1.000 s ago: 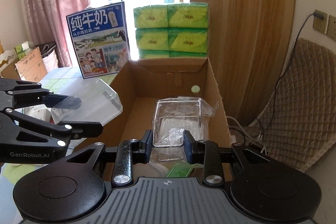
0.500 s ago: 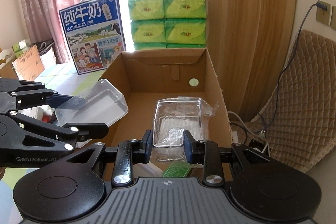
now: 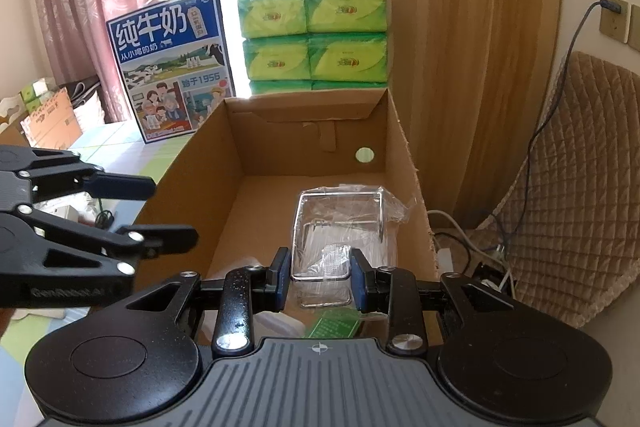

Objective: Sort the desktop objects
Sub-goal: 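Open both tools to drop the tray and wire holder into the cardboard box, then move both tools back over the table toward the wooden spoon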

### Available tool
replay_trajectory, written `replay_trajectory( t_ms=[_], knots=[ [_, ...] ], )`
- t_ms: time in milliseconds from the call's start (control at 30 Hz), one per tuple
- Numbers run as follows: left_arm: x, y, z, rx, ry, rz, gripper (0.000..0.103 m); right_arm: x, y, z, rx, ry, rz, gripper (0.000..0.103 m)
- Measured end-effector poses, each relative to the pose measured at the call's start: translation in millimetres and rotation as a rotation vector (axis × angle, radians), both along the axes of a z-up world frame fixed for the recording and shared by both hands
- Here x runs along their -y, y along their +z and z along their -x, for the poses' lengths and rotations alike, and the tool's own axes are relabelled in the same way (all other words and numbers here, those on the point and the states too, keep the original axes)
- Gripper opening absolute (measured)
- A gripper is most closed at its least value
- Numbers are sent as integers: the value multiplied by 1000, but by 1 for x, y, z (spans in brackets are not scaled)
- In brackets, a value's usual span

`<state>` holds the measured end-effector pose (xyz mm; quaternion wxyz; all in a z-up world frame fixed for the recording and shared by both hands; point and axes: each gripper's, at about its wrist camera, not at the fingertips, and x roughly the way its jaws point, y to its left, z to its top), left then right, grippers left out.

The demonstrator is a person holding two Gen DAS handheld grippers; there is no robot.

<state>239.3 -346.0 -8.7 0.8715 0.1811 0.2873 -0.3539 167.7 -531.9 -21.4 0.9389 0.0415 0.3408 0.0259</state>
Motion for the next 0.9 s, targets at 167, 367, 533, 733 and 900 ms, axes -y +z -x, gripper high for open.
replay_trajectory(
  t_ms=[167,367,533,733,900],
  knots=[
    [-16,8,1,18,29,21,53,-7,-1,-6,-13,17,-6,28],
    [-42,14,1,16,72,35,53,-14,4,-7,-4,8,-25,33],
    [-72,18,11,10,113,45,57,-21,17,5,11,5,-16,44],
    [-114,30,33,7,179,58,65,-46,43,39,53,14,-29,61],
    [-159,42,61,19,242,73,75,-81,63,74,102,47,-35,83]
  ],
)
